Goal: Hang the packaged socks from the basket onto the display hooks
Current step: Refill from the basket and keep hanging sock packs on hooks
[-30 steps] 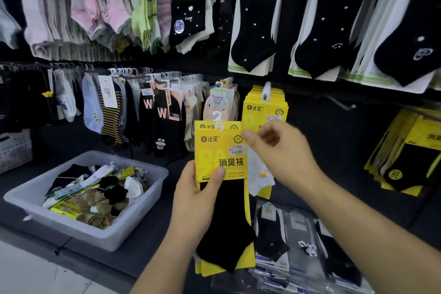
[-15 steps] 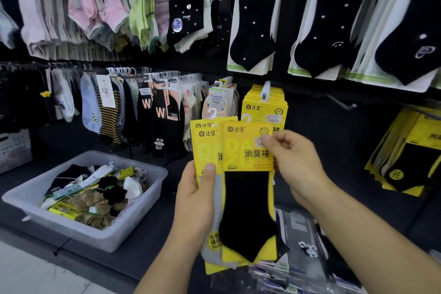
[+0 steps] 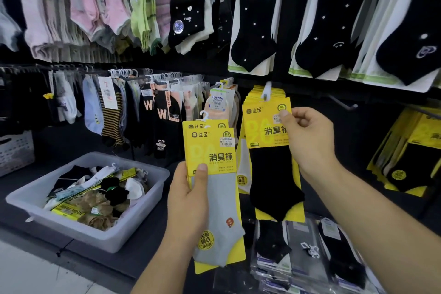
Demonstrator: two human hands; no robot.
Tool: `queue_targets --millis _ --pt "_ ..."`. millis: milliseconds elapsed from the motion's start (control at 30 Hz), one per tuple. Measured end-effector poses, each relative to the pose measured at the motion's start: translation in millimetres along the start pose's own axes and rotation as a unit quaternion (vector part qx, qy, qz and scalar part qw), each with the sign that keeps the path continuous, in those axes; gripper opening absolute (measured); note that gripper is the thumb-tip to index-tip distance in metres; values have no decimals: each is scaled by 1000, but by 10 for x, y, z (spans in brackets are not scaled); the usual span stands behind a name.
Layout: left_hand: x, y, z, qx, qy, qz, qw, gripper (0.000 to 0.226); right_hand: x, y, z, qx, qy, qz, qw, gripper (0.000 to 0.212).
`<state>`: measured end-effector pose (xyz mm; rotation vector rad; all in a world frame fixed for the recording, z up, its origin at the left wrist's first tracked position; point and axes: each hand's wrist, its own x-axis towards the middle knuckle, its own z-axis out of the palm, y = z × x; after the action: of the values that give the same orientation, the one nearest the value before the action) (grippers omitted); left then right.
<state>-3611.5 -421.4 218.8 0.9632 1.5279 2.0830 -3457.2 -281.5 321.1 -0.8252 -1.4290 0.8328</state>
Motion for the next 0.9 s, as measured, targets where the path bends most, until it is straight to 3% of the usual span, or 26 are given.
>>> queue_targets --millis 367,533,633,800,900 --pt "-44 55 22 -14 -54 -2 998 15 -176 149 4 -69 32 14 997 20" --pt "-81 95 79 -39 -75 -3 996 11 -417 16 116 -40 -127 44 990 27" --pt "-97 96 106 -54 -77 -2 996 13 -471 5 156 -64 -167 39 983 22" --pt "-99 83 118 -71 -73 -6 995 2 -367 -6 48 -1 -114 58 992 14" --pt "-95 53 125 -50 -83 -7 995 14 -316 -45 -11 28 -108 48 993 9"
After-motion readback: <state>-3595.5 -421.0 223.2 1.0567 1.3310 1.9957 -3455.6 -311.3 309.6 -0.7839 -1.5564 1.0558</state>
